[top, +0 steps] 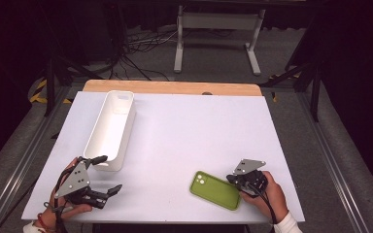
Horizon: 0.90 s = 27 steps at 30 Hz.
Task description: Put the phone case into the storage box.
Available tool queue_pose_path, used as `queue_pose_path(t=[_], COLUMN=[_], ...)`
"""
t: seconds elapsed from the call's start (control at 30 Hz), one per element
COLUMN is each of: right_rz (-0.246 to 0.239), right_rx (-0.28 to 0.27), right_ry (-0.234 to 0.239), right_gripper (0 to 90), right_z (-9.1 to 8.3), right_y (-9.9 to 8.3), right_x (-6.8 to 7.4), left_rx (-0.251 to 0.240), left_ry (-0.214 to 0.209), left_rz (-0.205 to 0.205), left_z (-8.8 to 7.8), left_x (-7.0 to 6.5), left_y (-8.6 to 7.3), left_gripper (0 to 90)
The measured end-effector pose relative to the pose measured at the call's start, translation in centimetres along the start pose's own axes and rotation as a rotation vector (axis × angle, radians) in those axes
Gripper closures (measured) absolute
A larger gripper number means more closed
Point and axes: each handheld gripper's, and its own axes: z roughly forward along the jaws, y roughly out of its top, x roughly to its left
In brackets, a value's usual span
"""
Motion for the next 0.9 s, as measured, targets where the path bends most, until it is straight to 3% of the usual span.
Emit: queue_pose_path(t=[0.23, 0.43, 0.6, 0.9], right_rz=[-0.052, -0.055, -0.098, -0.086], right_rx=[0.007, -0.005, 0.012, -0.012], right_ry=[0.013, 0.029, 0.010, 0.008], right_gripper=[90.0, 90.0, 90.0, 90.0], right_z=[0.3, 0.5, 1.0, 0.9], right_y=[1.0, 1.3, 2.0, 2.6], right_x=[1.1, 1.6, 2.1, 1.8], left_rx=[0.003, -0.006, -0.003, -0.002], left_ry=[0.001, 0.003, 0.004, 0.004], left_rz=[0.000, -0.011, -0.001, 0.004], left_z=[0.0, 0.0, 0.0, -0.1], left_x=[0.0, 0.1, -0.1, -0.1], left_y=[0.1, 0.0, 0.1, 0.2], left_gripper=[4.7, 4.9, 4.9, 4.9])
